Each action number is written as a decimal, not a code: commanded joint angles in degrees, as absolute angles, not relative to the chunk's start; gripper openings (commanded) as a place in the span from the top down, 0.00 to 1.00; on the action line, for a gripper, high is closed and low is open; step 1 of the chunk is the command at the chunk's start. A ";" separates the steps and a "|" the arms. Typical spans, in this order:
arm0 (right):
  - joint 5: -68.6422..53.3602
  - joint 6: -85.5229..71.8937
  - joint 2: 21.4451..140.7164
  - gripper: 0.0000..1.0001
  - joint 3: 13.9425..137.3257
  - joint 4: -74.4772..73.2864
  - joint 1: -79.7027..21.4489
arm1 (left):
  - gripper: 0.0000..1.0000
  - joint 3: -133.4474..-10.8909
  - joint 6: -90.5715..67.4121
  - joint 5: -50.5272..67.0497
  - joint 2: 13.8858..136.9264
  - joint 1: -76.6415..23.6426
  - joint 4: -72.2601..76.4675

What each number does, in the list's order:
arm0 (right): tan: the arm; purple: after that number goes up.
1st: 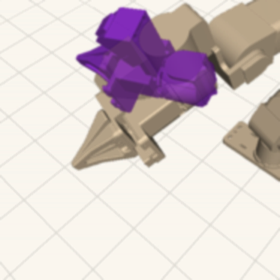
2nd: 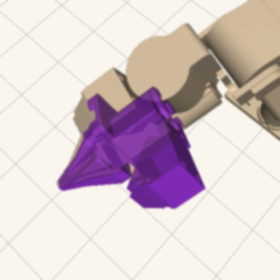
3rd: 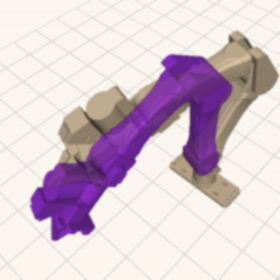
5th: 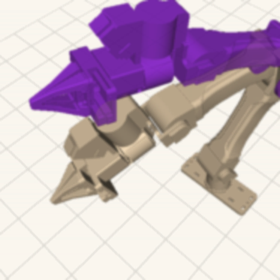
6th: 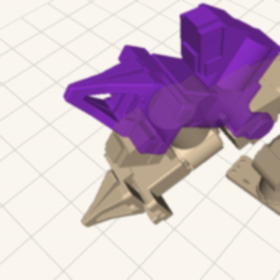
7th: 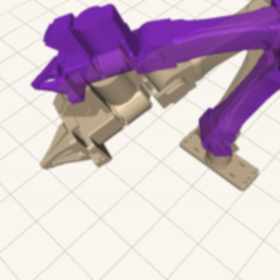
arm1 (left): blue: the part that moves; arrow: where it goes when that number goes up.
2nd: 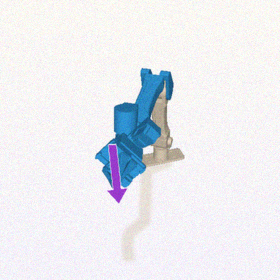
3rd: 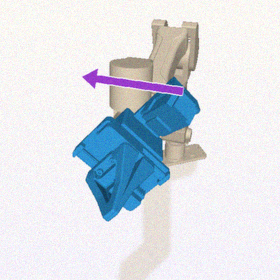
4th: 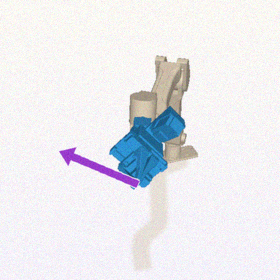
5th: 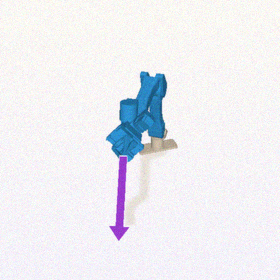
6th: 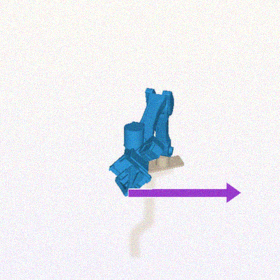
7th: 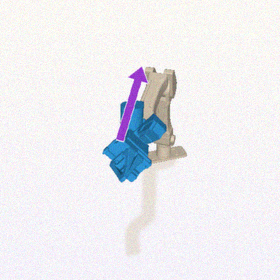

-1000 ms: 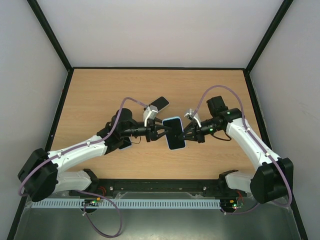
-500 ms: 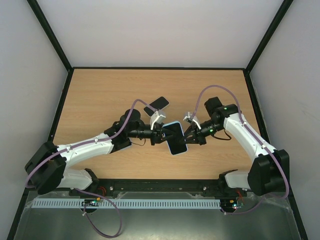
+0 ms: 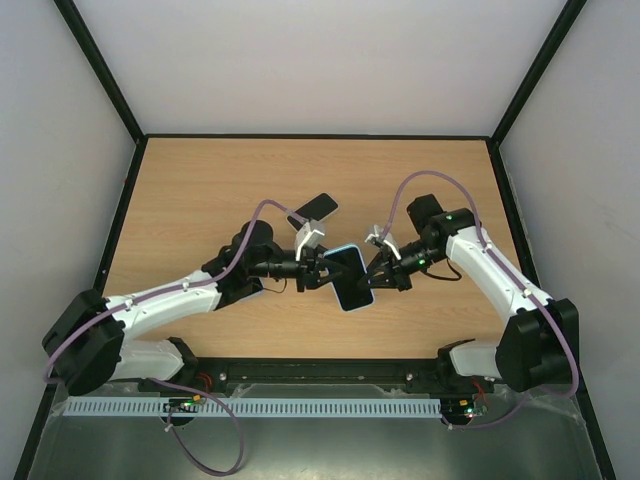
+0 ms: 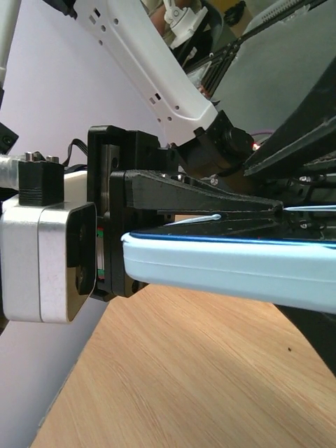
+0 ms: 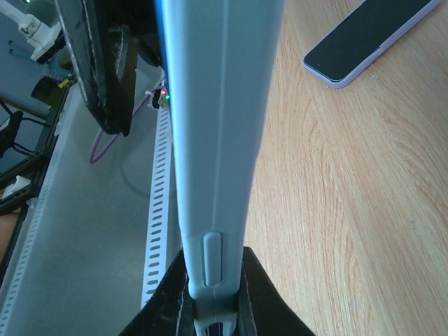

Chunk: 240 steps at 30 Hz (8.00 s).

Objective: Take the phone out of the phone case

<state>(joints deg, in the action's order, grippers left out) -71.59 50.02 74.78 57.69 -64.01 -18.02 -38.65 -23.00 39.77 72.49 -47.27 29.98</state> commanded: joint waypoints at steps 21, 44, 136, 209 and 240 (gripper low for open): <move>-61.49 52.40 70.88 0.38 59.21 -65.49 -18.15 | 0.97 -39.33 -29.08 45.84 68.18 -43.51 37.64; -65.94 67.97 68.93 0.63 56.60 -73.75 -18.15 | 0.97 -43.88 -29.43 52.99 69.63 -41.40 34.24; -65.02 68.98 69.08 0.95 63.14 -63.56 -26.02 | 0.97 -54.92 -42.14 69.27 73.01 -42.80 23.77; -64.19 39.27 66.26 0.72 59.19 -34.71 -18.42 | 0.97 -51.62 -35.69 75.03 69.10 -43.07 16.84; -79.61 24.87 64.51 0.48 60.90 -33.85 -18.20 | 0.97 -48.52 -34.64 59.13 71.61 -39.81 20.70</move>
<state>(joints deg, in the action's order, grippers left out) -74.94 34.63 65.54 59.99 -45.60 -17.91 -50.92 -32.77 57.89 71.20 -39.22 18.85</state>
